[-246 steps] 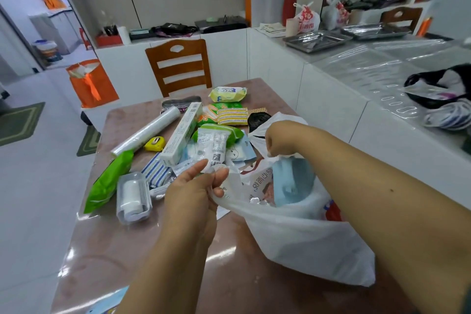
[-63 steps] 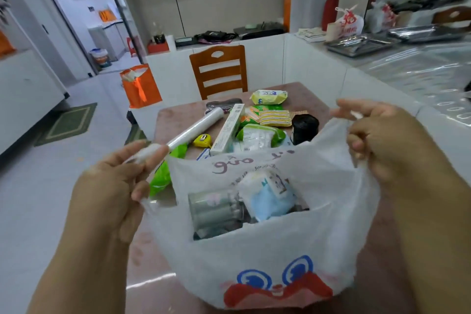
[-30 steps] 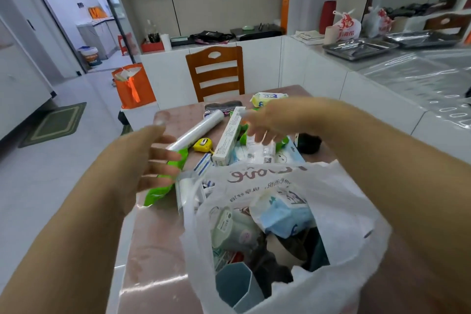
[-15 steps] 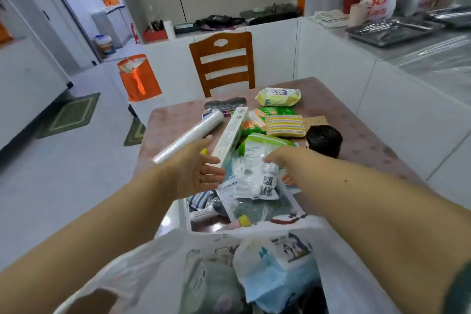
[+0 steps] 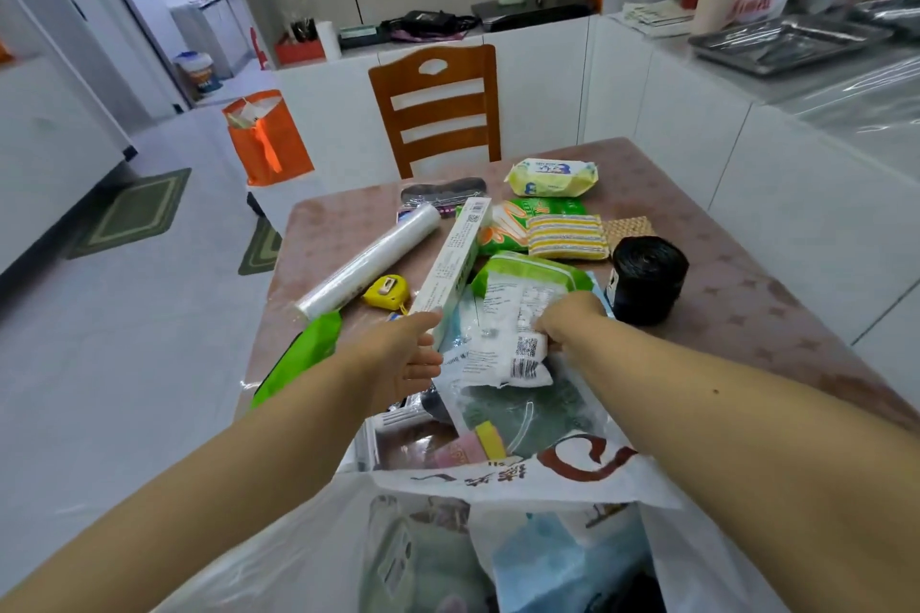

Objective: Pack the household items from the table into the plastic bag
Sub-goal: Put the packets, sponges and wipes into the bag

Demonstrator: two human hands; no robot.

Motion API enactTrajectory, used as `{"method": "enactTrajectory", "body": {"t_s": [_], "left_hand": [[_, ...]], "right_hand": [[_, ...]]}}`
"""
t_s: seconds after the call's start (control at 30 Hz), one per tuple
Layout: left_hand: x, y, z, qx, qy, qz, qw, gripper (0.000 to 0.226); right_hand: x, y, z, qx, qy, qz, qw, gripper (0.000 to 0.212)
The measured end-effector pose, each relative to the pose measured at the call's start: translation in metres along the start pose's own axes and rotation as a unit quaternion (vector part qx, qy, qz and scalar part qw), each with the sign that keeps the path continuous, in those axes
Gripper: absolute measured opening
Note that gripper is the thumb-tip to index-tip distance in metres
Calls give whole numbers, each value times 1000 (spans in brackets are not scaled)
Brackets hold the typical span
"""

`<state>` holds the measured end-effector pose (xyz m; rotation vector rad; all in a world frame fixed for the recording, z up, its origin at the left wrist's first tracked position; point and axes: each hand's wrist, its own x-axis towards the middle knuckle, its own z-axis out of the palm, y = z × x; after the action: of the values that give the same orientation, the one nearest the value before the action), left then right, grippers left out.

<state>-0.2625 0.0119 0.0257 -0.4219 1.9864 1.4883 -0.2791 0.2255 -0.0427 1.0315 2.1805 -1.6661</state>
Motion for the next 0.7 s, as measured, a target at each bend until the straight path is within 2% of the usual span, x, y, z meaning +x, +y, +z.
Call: {"method": "enactTrajectory", "body": {"t_s": [0.1, 0.17, 0.23, 0.3, 0.37, 0.4, 0.43, 0.47, 0.5, 0.53, 0.57, 0.6, 0.63, 0.7], "left_hand": [[3, -3, -6, -14, 2, 2, 1000, 62], [-1, -6, -9, -44, -21, -16, 999, 72], [-6, -9, -10, -124, -73, -25, 989, 78], [-11, -8, -10, -241, -98, 4, 966, 62], [-13, -5, -14, -309, -100, 56, 944, 39], [-16, -5, -18, -312, -89, 78, 943, 32], [-16, -7, -23, -306, -73, 94, 945, 28], [-15, -11, -29, -295, -63, 114, 946, 30], [-15, -15, -34, -297, -56, 131, 944, 34], [-15, -20, -40, -302, -60, 138, 941, 33], [-14, -24, -44, -309, -73, 132, 939, 31], [-13, -29, -47, -314, -84, 121, 938, 35], [-13, -32, -50, -321, -93, 116, 935, 40], [-12, -35, -54, -337, -68, 116, 932, 36]], "right_hand": [[-39, -31, -3, -37, -22, -82, 996, 14], [-61, -52, -3, -40, -71, -135, 987, 19], [-85, -70, -1, 7, -153, -175, 973, 25], [-96, -77, 4, 61, -234, -189, 952, 20], [-92, -74, 11, 80, -253, -165, 950, 26], [-85, -70, 14, 54, -243, -142, 958, 34], [-78, -62, 18, -18, -228, -138, 964, 36], [-74, -51, 22, -142, -225, -159, 951, 31], [-71, -39, 28, -289, -236, -200, 906, 25], [-70, -26, 35, -422, -257, -244, 834, 28], [-71, -13, 43, -515, -282, -278, 760, 36], [-74, -3, 51, -574, -301, -297, 701, 44], [-75, 4, 59, -610, -309, -312, 659, 50], [-77, 9, 68, -652, -303, -319, 617, 54]]}}
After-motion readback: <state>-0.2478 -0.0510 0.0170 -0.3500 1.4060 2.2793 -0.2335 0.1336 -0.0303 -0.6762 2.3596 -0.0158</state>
